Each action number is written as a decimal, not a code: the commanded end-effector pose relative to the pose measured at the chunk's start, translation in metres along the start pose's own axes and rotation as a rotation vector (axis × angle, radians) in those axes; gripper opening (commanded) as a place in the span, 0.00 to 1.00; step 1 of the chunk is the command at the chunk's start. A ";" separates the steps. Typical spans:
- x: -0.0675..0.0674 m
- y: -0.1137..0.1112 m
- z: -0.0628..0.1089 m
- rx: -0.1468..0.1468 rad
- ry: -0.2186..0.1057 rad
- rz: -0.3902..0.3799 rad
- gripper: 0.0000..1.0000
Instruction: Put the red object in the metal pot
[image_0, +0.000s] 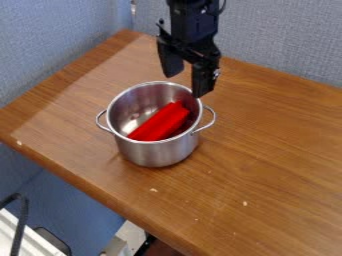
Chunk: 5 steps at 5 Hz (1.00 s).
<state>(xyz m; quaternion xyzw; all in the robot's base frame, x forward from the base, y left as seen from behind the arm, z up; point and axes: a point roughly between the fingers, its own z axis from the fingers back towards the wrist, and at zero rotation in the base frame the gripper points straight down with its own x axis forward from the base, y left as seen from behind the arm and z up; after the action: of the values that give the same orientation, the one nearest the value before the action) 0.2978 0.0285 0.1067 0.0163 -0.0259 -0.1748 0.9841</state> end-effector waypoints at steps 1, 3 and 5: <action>-0.002 -0.001 0.010 0.031 -0.027 -0.065 1.00; -0.007 0.016 0.000 0.031 0.005 -0.089 1.00; -0.007 0.032 -0.003 0.028 0.004 -0.124 1.00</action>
<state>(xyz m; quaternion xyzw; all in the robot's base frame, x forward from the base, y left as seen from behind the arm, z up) 0.2949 0.0562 0.0877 0.0192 0.0023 -0.2399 0.9706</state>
